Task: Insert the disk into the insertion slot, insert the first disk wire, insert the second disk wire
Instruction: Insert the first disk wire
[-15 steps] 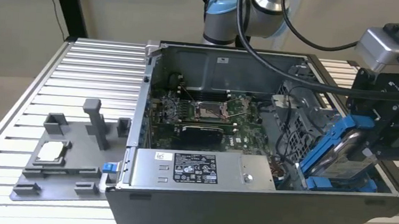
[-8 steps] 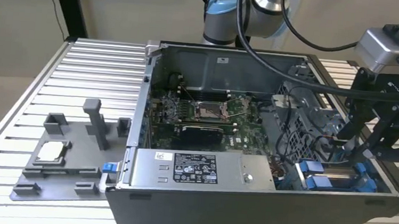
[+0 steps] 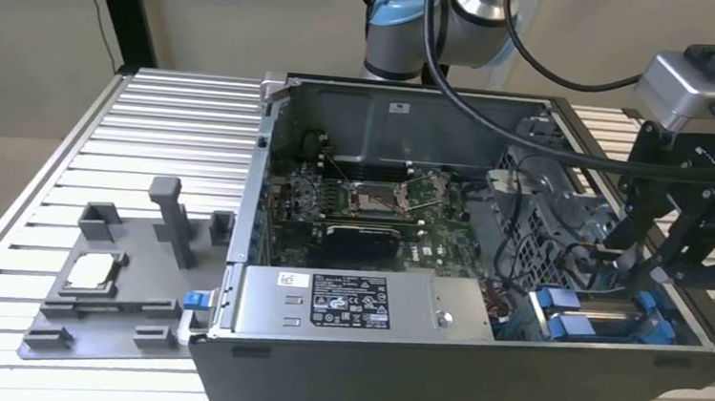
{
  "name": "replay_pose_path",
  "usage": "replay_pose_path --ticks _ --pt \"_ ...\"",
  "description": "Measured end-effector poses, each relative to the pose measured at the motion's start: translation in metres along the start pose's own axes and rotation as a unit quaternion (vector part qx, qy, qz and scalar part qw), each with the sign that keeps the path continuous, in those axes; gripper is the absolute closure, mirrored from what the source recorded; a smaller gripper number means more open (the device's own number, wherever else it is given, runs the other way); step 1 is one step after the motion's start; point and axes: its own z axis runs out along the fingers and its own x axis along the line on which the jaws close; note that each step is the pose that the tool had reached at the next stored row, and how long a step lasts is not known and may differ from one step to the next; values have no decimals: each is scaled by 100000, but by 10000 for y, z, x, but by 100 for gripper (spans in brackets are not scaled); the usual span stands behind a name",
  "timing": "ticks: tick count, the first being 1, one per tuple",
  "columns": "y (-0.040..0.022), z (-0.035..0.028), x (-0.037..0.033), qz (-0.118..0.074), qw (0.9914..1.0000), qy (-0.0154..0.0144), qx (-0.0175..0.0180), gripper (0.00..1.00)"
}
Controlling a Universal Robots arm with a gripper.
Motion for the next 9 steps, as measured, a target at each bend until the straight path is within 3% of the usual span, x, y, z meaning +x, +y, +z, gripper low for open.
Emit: replay_pose_path --ticks 6,9 --pt "-18 15 -65 -86 99989 -926 1124 0" --pt "-27 22 -116 -154 99976 -1125 1887 0"
